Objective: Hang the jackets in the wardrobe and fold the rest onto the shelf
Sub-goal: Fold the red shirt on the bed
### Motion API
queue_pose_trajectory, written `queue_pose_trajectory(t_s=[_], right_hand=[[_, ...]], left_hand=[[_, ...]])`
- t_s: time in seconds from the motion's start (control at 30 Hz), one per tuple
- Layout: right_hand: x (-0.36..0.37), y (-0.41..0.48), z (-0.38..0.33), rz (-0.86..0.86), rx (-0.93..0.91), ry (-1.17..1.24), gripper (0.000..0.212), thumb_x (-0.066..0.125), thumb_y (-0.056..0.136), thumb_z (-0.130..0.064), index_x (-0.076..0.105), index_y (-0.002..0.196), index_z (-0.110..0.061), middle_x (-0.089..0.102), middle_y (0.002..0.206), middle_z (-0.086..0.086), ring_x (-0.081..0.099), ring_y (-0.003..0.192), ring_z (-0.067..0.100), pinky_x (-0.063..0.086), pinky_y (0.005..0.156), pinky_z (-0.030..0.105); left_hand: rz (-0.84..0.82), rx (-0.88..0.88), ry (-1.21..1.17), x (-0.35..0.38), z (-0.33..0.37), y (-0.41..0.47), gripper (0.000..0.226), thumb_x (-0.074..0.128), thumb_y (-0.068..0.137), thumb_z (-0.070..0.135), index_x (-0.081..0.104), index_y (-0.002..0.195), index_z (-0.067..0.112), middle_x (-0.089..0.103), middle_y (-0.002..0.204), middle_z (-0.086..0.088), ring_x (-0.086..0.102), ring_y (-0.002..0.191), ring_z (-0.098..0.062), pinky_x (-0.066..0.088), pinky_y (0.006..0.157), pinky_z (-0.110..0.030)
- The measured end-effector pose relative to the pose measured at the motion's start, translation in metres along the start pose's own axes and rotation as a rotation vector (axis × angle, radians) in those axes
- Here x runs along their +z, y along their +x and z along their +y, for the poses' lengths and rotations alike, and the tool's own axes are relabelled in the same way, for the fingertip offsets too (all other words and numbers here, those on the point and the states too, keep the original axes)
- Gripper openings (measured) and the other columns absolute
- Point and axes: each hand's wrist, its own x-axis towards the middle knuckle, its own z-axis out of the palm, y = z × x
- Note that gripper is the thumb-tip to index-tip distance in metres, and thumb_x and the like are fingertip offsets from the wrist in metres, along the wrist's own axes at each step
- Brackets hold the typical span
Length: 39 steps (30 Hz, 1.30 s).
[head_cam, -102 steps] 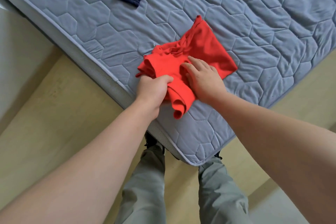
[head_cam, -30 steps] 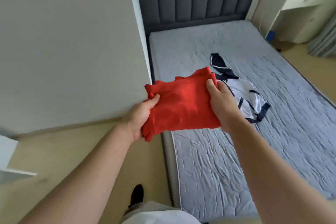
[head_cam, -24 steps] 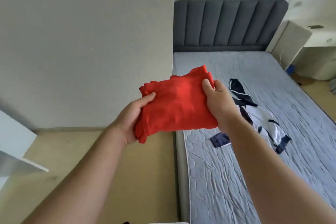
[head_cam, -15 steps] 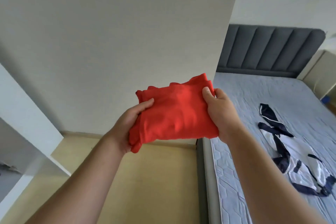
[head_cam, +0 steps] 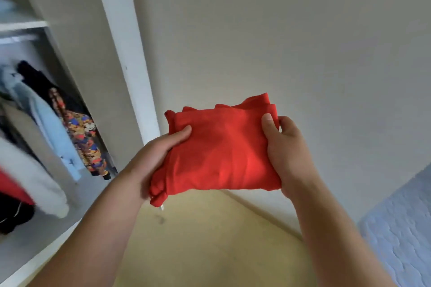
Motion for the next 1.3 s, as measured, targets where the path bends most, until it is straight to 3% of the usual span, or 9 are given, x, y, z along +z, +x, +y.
queue_pose_trajectory(t_s=[0.23, 0.4, 0.47, 0.57, 0.7, 0.87, 1.0, 1.13, 1.3], right_hand=[[0.149, 0.02, -0.044, -0.296, -0.167, 0.09, 0.032, 0.048, 0.097, -0.061, 0.061, 0.093, -0.032, 0.067, 0.079, -0.012, 0.062, 0.062, 0.002, 0.046, 0.059, 0.028], [0.255, 0.039, -0.077, -0.521, -0.278, 0.112, 0.03, 0.047, 0.097, -0.062, 0.058, 0.096, -0.034, 0.068, 0.085, -0.011, 0.066, 0.076, 0.007, 0.051, 0.066, 0.033], [0.296, 0.045, -0.095, -0.614, -0.326, 0.115, 0.029, 0.046, 0.097, -0.062, 0.057, 0.096, -0.036, 0.067, 0.087, -0.012, 0.066, 0.079, 0.01, 0.052, 0.069, 0.035], [0.359, 0.047, -0.121, -0.736, -0.393, 0.119, 0.03, 0.044, 0.097, -0.063, 0.056, 0.101, -0.036, 0.065, 0.087, -0.014, 0.063, 0.076, 0.006, 0.045, 0.061, 0.028], [0.444, 0.035, -0.147, -0.875, -0.428, 0.162, 0.032, 0.045, 0.099, -0.06, 0.056, 0.106, -0.03, 0.064, 0.089, -0.011, 0.063, 0.079, 0.009, 0.042, 0.06, 0.028], [0.558, 0.011, -0.173, -0.972, -0.406, 0.2, 0.03, 0.047, 0.097, -0.061, 0.053, 0.109, -0.035, 0.063, 0.092, -0.013, 0.063, 0.081, 0.008, 0.047, 0.066, 0.031], [0.642, -0.013, -0.205, -0.99, -0.377, 0.26, 0.018, 0.053, 0.098, -0.05, 0.052, 0.109, -0.036, 0.064, 0.092, -0.015, 0.063, 0.081, 0.006, 0.043, 0.062, 0.027], [0.717, -0.034, -0.245, -0.971, -0.379, 0.275, 0.017, 0.051, 0.095, -0.039, 0.05, 0.111, -0.033, 0.061, 0.088, -0.015, 0.06, 0.08, 0.005, 0.039, 0.06, 0.027], [0.814, -0.049, -0.304, -1.021, -0.436, 0.242, 0.018, 0.052, 0.096, -0.038, 0.049, 0.109, -0.026, 0.059, 0.088, -0.011, 0.057, 0.077, 0.005, 0.039, 0.059, 0.028]], left_hand=[[0.453, 0.249, 0.113, -0.098, 0.065, -0.049, 0.032, 0.08, 0.077, 0.039, 0.08, 0.105, 0.022, 0.076, 0.109, -0.011, 0.076, 0.093, -0.026, 0.06, 0.068, -0.029], [0.734, 0.403, 0.191, -0.151, 0.101, -0.078, 0.039, 0.082, 0.07, 0.043, 0.08, 0.101, 0.021, 0.077, 0.102, -0.014, 0.077, 0.086, -0.026, 0.06, 0.066, -0.03], [0.828, 0.441, 0.202, -0.169, 0.115, -0.089, 0.041, 0.081, 0.071, 0.044, 0.079, 0.104, 0.02, 0.077, 0.104, -0.014, 0.076, 0.088, -0.028, 0.06, 0.072, -0.035], [0.98, 0.46, 0.225, -0.196, 0.138, -0.106, 0.039, 0.078, 0.077, 0.044, 0.078, 0.107, 0.02, 0.076, 0.107, -0.014, 0.074, 0.097, -0.031, 0.058, 0.088, -0.043], [1.175, 0.461, 0.277, -0.24, 0.17, -0.13, 0.035, 0.072, 0.087, 0.042, 0.074, 0.115, 0.02, 0.078, 0.101, -0.008, 0.076, 0.091, -0.026, 0.061, 0.072, -0.035], [1.343, 0.372, 0.452, -0.322, 0.216, -0.161, 0.035, 0.068, 0.088, 0.056, 0.075, 0.109, 0.029, 0.079, 0.097, 0.002, 0.076, 0.09, -0.02, 0.057, 0.09, -0.042], [1.476, 0.347, 0.563, -0.394, 0.26, -0.18, 0.032, 0.066, 0.089, 0.058, 0.074, 0.101, 0.03, 0.078, 0.089, 0.007, 0.075, 0.08, -0.014, 0.059, 0.085, -0.038], [1.59, 0.29, 0.749, -0.464, 0.321, -0.201, 0.025, 0.06, 0.095, 0.054, 0.068, 0.102, 0.031, 0.071, 0.101, 0.004, 0.068, 0.088, -0.014, 0.05, 0.077, -0.029], [1.725, 0.126, 0.999, -0.547, 0.403, -0.224, 0.04, 0.051, 0.101, 0.049, 0.068, 0.111, 0.014, 0.062, 0.097, 0.0, 0.056, 0.088, -0.02, 0.038, 0.08, -0.031]])
